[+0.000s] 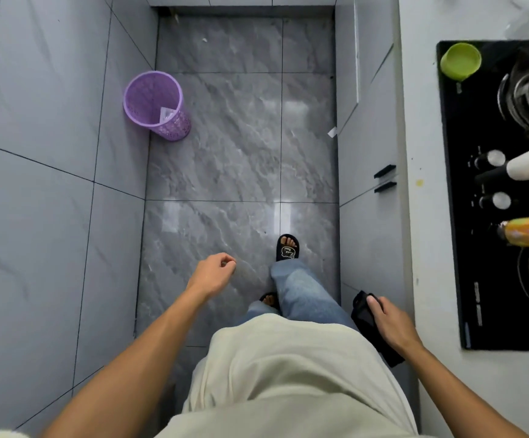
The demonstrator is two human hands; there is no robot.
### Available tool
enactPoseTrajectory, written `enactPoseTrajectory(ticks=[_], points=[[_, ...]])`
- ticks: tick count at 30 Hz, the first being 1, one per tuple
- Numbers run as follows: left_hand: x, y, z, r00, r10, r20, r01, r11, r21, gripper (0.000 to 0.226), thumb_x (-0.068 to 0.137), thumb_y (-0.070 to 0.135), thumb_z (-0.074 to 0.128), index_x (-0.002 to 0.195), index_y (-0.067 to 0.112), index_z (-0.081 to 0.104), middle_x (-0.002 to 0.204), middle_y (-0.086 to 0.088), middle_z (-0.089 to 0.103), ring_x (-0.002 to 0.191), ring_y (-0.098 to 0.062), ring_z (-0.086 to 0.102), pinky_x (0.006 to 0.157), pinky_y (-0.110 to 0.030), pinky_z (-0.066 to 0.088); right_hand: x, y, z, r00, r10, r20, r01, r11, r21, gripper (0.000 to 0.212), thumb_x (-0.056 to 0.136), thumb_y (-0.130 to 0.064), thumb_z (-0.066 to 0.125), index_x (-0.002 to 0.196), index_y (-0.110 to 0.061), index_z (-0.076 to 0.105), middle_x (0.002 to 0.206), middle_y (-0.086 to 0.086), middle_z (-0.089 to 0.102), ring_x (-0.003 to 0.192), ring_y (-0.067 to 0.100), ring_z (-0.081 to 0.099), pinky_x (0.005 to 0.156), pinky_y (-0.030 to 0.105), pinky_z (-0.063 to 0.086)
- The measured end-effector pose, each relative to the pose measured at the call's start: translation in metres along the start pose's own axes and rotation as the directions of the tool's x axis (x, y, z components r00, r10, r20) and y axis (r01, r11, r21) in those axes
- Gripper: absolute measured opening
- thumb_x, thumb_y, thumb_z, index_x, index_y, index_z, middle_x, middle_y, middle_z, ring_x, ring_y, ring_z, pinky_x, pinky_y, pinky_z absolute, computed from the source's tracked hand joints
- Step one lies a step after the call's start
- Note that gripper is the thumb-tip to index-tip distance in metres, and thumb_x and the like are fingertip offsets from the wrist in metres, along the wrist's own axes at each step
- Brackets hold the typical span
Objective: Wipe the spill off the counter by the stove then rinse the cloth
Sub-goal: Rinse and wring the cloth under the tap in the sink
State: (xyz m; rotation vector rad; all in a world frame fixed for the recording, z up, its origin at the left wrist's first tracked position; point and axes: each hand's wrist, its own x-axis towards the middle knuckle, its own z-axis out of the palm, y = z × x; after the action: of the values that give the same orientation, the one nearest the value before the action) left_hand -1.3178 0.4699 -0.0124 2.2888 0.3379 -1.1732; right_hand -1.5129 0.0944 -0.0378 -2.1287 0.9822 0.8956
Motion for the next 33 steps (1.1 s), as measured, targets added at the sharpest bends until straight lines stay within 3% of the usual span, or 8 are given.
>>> enactPoseTrajectory(ticks=[4,8,13,19,22,26,29,33], points=[[0.017,0.006,-0.024,0.996,-0.082,0.025,0.081,0.996,0.02,0.024,0.105,0.028,0.054,0.11,0.021,0.076,0.109,-0.004,0.078,0.104,-0.029,0.073,0.1,-0.046,0.058,0.053,-0.075,-0.039,0.999,-0.023,0.036,0.023,1.0,0.011,0.048,0.109,-0.053,0.037,0.107,-0.013,0.064,0.111,0.014,0.071,0.105,0.038,0.064,0.085,0.041,0.046],[0.029,0.001,-0.042,0.988,-0.149,0.037,0.148,0.989,0.013,0.023,0.104,0.02,0.055,0.097,0.015,0.077,0.096,-0.007,0.079,0.094,-0.033,0.075,0.091,-0.045,0.06,0.1,-0.162,-0.081,0.993,-0.118,-0.011,0.118,0.991,0.067,0.048,0.109,-0.051,0.04,0.092,-0.011,0.061,0.094,0.011,0.069,0.096,0.037,0.062,0.077,0.038,0.04],[0.052,-0.008,-0.07,0.962,-0.269,0.043,0.272,0.958,-0.09,0.024,0.105,0.014,0.057,0.095,0.005,0.076,0.08,-0.007,0.073,0.072,-0.026,0.066,0.053,-0.028,0.041,0.148,-0.271,-0.123,0.972,-0.234,-0.033,0.236,0.962,0.138,0.046,0.105,-0.055,0.048,0.085,-0.016,0.059,0.082,-0.001,0.067,0.081,0.022,0.06,0.067,0.031,0.043],[0.114,0.023,-0.134,0.952,-0.304,0.046,0.307,0.944,-0.123,0.024,0.104,0.014,0.059,0.096,0.001,0.077,0.07,-0.001,0.068,0.057,-0.015,0.056,0.048,-0.024,0.04,0.199,-0.36,-0.151,0.966,-0.257,-0.036,0.259,0.962,0.083,0.042,0.104,-0.053,0.052,0.08,-0.019,0.057,0.078,-0.001,0.065,0.076,0.014,0.058,0.065,0.026,0.041],[0.155,0.063,-0.178,0.959,-0.28,0.033,0.281,0.946,-0.164,0.023,0.103,0.017,0.058,0.091,0.006,0.076,0.076,-0.004,0.071,0.062,-0.019,0.059,0.054,-0.027,0.041,0.218,-0.382,-0.161,0.984,-0.176,-0.015,0.177,0.983,0.043,0.041,0.104,-0.051,0.052,0.084,-0.017,0.059,0.082,0.001,0.066,0.083,0.025,0.06,0.068,0.037,0.041],[0.212,0.14,-0.24,0.985,-0.17,0.027,0.172,0.97,-0.173,0.022,0.103,0.023,0.058,0.089,0.018,0.075,0.09,-0.005,0.079,0.078,-0.022,0.071,0.065,-0.03,0.047,0.24,-0.396,-0.173,0.993,-0.113,-0.041,0.114,0.993,0.032,0.044,0.105,-0.05,0.052,0.089,-0.011,0.062,0.087,0.008,0.069,0.088,0.034,0.062,0.075,0.04,0.043],[0.252,0.204,-0.281,0.998,-0.065,0.008,0.065,0.984,-0.167,0.019,0.103,0.027,0.06,0.096,0.023,0.077,0.097,-0.002,0.081,0.093,-0.023,0.077,0.085,-0.036,0.061,0.252,-0.397,-0.181,0.997,-0.056,-0.05,0.059,0.997,0.056,0.044,0.105,-0.05,0.053,0.087,-0.01,0.062,0.084,0.007,0.07,0.085,0.035,0.063,0.075,0.041,0.046],[0.303,0.279,-0.326,0.998,0.049,-0.028,-0.053,0.984,-0.171,0.018,0.1,0.029,0.059,0.095,0.033,0.076,0.095,0.007,0.081,0.099,-0.02,0.077,0.1,-0.044,0.06,0.271,-0.396,-0.193,0.998,0.049,-0.033,-0.046,0.995,0.083,0.043,0.104,-0.05,0.055,0.09,-0.011,0.066,0.082,0.003,0.072,0.08,0.027,0.066,0.071,0.037,0.047]])
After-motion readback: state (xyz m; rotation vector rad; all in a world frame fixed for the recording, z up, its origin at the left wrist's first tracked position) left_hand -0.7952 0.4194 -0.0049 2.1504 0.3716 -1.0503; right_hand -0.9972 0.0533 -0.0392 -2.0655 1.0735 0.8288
